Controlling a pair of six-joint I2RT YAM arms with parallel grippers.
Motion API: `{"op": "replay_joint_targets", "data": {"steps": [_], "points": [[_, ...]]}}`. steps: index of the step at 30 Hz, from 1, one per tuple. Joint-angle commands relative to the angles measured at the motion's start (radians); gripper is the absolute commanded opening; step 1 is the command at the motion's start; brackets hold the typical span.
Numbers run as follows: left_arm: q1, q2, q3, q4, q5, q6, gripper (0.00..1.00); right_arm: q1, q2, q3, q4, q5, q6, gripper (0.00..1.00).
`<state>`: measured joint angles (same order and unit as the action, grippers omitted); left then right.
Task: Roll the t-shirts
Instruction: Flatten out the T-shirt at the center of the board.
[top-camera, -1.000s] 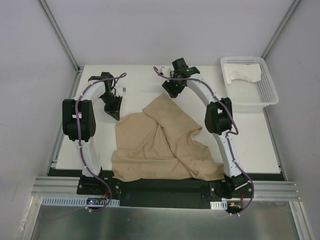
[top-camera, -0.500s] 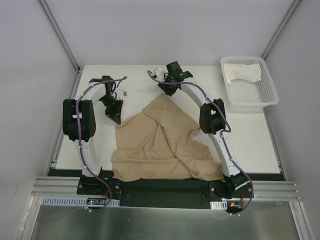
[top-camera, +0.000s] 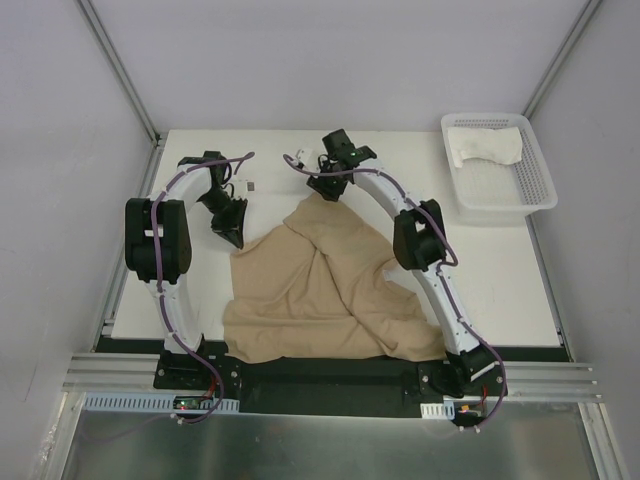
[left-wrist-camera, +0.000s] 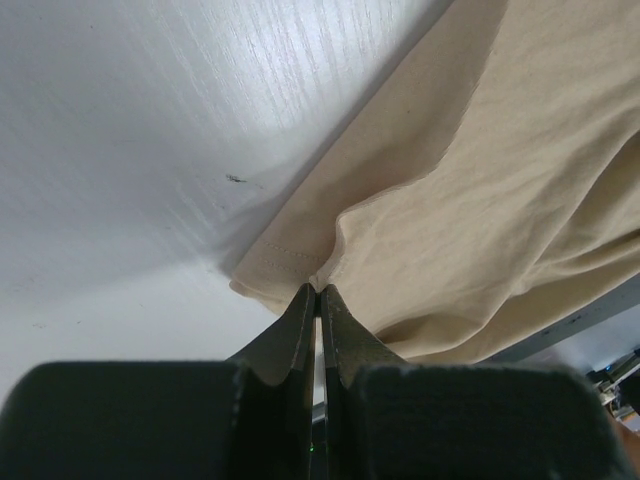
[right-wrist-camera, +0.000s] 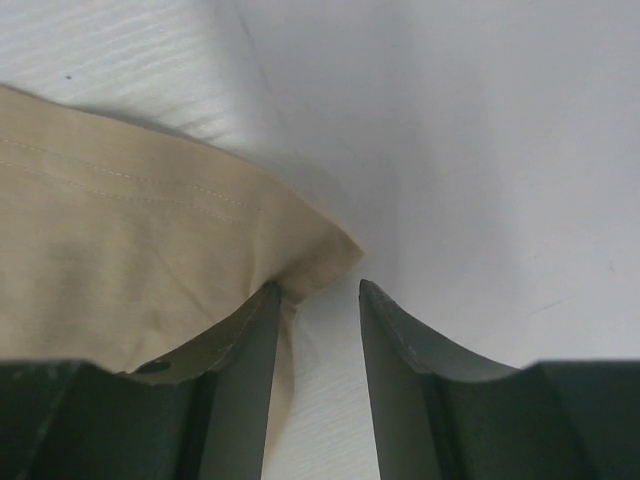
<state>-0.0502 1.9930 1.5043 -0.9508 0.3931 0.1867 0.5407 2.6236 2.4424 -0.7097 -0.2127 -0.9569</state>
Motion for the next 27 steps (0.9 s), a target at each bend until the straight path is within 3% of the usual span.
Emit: {"op": "replay_joint_targets", "data": {"steps": [1,6,7,8,13,19,27], "points": [[0.010,-0.053,-0.006,-0.032,0.055,-0.015,0.00,0.033,-0.008,0.020,-0.112,-0.040,-0.089,0.37],[0.010,-0.043,0.005,-0.034,0.081,-0.016,0.00,0.047,-0.005,0.020,-0.149,-0.054,-0.141,0.17],[0.010,-0.042,0.008,-0.032,0.081,-0.012,0.00,0.048,-0.005,0.018,-0.151,-0.056,-0.143,0.04],[0.010,-0.040,0.016,-0.032,0.079,-0.007,0.00,0.048,-0.007,0.017,-0.148,-0.054,-0.144,0.01],[0.010,-0.042,0.033,-0.040,0.070,-0.003,0.00,0.018,-0.049,0.001,-0.088,-0.059,-0.025,0.01],[0.016,-0.089,0.031,-0.039,0.056,0.013,0.00,-0.062,-0.298,-0.179,0.081,-0.053,0.171,0.01],[0.036,-0.143,0.092,-0.039,-0.003,0.040,0.00,-0.174,-0.398,-0.253,0.049,-0.014,0.222,0.01]]}}
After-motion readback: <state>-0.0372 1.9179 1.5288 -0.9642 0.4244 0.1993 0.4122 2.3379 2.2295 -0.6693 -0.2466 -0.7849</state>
